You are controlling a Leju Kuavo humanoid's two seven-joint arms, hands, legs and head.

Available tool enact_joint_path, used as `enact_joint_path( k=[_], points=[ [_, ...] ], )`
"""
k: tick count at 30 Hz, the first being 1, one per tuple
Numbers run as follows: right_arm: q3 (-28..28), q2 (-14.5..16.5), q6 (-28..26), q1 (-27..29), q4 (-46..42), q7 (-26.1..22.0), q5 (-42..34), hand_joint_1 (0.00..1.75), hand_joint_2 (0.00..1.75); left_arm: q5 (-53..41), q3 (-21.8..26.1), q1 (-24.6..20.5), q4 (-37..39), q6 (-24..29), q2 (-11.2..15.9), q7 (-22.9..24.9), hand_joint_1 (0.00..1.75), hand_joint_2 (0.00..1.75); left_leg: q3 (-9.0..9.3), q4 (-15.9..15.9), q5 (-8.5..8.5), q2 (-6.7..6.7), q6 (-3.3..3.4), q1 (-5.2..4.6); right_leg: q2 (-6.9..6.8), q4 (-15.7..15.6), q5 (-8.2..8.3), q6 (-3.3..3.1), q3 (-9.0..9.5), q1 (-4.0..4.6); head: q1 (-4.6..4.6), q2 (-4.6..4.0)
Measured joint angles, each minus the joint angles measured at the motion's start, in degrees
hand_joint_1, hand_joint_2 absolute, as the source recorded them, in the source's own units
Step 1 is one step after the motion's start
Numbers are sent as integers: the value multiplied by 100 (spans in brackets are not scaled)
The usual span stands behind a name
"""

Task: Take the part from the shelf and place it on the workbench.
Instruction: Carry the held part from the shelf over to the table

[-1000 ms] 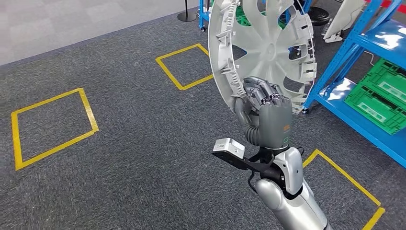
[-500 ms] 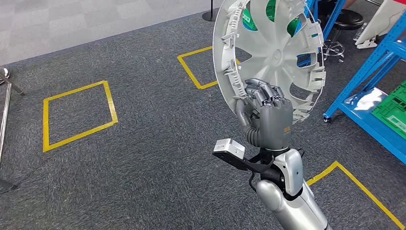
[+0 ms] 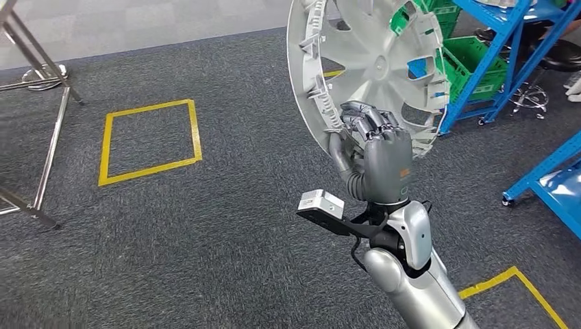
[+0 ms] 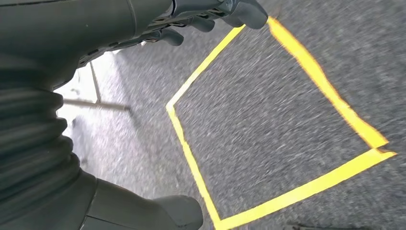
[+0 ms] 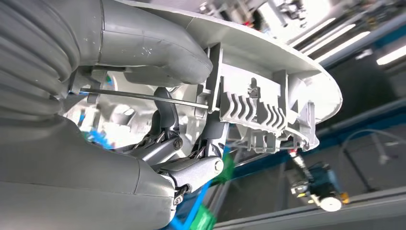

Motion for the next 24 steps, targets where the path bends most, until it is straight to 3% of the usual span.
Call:
enact_joint_path(
  k=[2, 3, 5, 6, 8, 10, 12, 13, 14, 16, 18, 19, 21, 23, 24],
  points=[
    [10, 21, 8, -48, 13, -10, -1, 175, 175, 33, 12, 19, 1, 15, -20, -28, 0, 175, -21, 20, 3, -145, -47, -1, 186, -711, 274, -32, 321, -10, 2, 0],
    [13, 22, 4, -57, 15, -16, 1, 175, 175, 60, 22, 29, 2, 16, -28, -41, 0, 175, -38, 22, 11, -207, -84, 4, 247, -900, 316, -44, 401, -6, 2, 0],
    [16, 20, -15, -55, 17, -20, 3, 175, 175, 162, 75, 72, 5, 14, -38, -72, 0, 175, -65, -8, 41, -312, -173, 20, 219, -975, 319, -84, 422, 11, 4, 0],
    [16, 19, -28, -48, 15, -18, 4, 175, 175, 225, 117, 101, 7, 10, -42, -91, 0, 175, -76, -13, 43, -295, -207, 28, 166, -1001, 337, -121, 434, 9, 5, 0],
    [16, 11, -56, -15, 7, -12, 2, 175, 175, 301, 196, 137, 12, 1, -50, -130, 0, 175, -177, 178, -84, -54, -250, 13, 60, -1062, 370, -208, 471, -6, -13, 0],
    [16, -14, -68, 43, -1, -10, -13, 175, 175, 303, 233, 135, 21, -32, -58, -151, 0, 175, -482, 814, -417, 246, -276, 9, -65, -1086, 370, -264, 490, 5, -32, 0],
    [16, -46, -68, 97, -3, -18, -58, 175, 175, 245, 242, 139, 30, -79, -57, -174, 0, 175, -805, 1491, -671, 330, -310, 25, -203, -1085, 359, -279, 491, 18, -34, 0],
    [16, -60, -68, 118, -3, -27, -85, 175, 175, 196, 241, 150, 33, -93, -54, -187, 0, 175, -840, 1581, -654, 345, -321, 31, -265, -1083, 353, -279, 493, 20, -34, 0],
    [16, -74, -68, 134, -3, -40, -109, 175, 175, 155, 240, 162, 36, -102, -47, -199, 0, 175, -756, 1438, -536, 368, -329, 36, -321, -1080, 345, -271, 499, 20, -34, 0],
    [16, -98, -64, 155, -3, -69, -151, 175, 175, 114, 240, 172, 38, -100, -34, -210, 0, 175, -344, 673, -201, 541, -324, 36, -417, -1065, 319, -234, 518, 27, -35, 0],
    [16, -118, -62, 167, -2, -87, -185, 175, 175, 120, 240, 158, 39, -96, -23, -220, 0, 175, -43, 103, -34, 691, -259, 12, -494, -1039, 288, -173, 527, 58, -27, 0],
    [16, -125, -61, 170, -1, -93, -195, 175, 175, 124, 240, 152, 40, -95, -19, -224, 0, 175, -6, 13, -32, 710, -216, -5, -530, -1035, 282, -141, 529, 73, -20, 0],
    [16, -133, -61, 172, -1, -103, -200, 175, 175, 129, 240, 155, 41, -95, -8, -226, 0, 175, -12, 2, -7, 593, -128, -13, -593, -1040, 271, -75, 545, 70, -10, 0],
    [16, -143, -61, 170, -1, -111, -202, 175, 175, 132, 240, 154, 42, -95, -3, -235, 0, 175, 1, -26, 18, 494, -50, 2, -447, -871, 136, -9, 500, 40, -2, 0],
    [16, -152, -62, 173, -1, -115, -202, 175, 175, 133, 240, 146, 42, -95, -1, -246, 0, 175, 6, -37, 30, 441, -17, 14, -312, -617, -15, 16, 393, 27, 5, 0]
  ],
)
